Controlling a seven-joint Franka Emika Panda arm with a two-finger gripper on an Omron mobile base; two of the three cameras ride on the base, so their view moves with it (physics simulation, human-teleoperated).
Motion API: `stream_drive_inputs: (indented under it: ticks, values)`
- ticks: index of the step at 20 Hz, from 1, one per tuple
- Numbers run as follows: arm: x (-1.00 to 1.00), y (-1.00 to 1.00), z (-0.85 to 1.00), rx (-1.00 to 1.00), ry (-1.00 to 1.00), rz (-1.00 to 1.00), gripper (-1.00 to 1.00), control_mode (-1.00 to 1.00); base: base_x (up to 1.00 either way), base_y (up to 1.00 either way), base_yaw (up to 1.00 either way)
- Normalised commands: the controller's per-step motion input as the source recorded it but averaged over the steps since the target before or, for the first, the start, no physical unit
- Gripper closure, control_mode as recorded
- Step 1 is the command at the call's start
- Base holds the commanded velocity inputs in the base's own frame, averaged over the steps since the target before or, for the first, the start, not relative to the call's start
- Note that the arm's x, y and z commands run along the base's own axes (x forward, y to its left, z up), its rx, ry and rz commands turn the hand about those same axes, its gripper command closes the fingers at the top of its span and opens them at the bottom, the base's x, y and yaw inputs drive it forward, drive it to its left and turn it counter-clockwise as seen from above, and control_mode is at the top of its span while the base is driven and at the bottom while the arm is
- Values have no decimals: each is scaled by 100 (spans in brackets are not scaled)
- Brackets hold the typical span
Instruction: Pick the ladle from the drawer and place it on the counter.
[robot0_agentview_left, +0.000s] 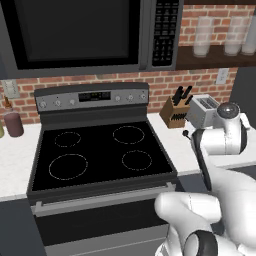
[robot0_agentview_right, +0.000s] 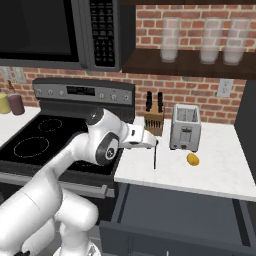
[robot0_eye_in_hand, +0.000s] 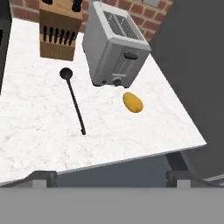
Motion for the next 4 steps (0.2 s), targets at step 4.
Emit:
stream_drive_inputs:
  ticks: [4]
  values:
    - [-61,56,60,-16,-17,-11,-100,-100,0,0,0]
